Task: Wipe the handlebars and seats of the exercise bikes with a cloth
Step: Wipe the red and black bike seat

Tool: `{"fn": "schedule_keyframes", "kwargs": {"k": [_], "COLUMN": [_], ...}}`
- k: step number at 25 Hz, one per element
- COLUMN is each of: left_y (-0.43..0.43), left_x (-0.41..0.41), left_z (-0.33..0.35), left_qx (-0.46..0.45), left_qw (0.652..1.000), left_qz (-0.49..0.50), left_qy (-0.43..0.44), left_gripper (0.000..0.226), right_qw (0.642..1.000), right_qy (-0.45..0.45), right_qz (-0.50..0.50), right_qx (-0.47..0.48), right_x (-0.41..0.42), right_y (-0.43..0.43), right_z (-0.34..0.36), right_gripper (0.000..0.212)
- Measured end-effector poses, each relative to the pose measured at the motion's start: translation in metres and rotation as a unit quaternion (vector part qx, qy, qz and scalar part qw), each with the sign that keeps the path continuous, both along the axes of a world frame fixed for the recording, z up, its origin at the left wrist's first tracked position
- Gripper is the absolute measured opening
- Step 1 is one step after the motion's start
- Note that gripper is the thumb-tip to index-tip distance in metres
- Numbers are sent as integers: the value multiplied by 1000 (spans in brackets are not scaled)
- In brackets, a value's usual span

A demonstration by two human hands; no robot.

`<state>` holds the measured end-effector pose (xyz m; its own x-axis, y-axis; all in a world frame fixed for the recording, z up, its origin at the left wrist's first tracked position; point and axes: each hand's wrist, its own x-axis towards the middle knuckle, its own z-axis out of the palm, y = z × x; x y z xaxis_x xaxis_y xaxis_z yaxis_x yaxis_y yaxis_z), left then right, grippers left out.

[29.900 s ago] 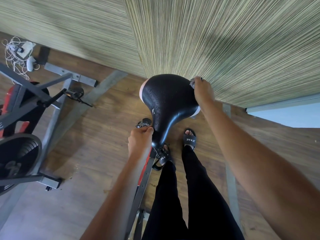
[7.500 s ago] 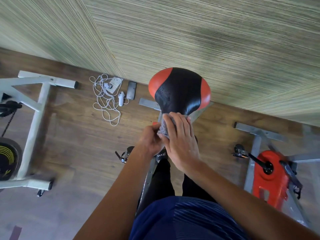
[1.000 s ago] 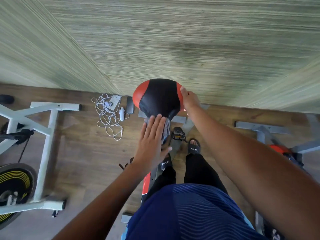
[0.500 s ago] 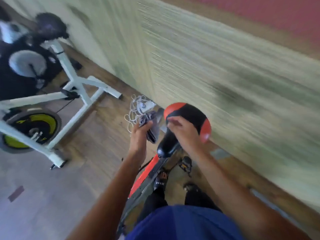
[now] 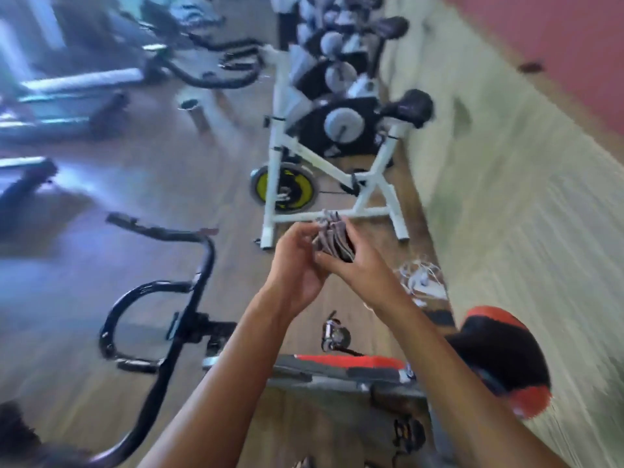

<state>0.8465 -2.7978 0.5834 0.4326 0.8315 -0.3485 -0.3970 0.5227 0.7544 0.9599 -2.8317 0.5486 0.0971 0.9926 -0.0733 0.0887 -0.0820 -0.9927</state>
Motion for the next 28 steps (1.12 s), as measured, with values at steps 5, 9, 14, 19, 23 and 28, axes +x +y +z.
{"fn": "schedule_keyframes", "kwargs": {"k": [5,9,14,19,23,28], "left_y": [-23,-62,-115,-154,-154,-76], "left_x": [-154,-304,-485,-622,-709,-801], "left_z": [28,50,47,31,30,18], "left_qx": [170,181,136,66,9,-18], "left_qw": [961,913,862,821,823,855], "left_qz": [111,279,415,530,566,516], "left_qy": [189,237,259,199,54,51], "left_gripper": [28,24,23,24,25,13], "right_qw": [979,937,888,848,855,831], "right_qy": [119,209,254,265,275,359], "right_qz": [164,277,368,428,362,312], "right_qx": [6,-42,-103,-166,-248,-289], "right_x": [-147,-320,-512,-648,-723,-791], "right_y": [22,10,-31,-50,-16,67], "right_z": [37,57,58,46,37,19], "right_gripper": [41,30,29,31,32,23]}}
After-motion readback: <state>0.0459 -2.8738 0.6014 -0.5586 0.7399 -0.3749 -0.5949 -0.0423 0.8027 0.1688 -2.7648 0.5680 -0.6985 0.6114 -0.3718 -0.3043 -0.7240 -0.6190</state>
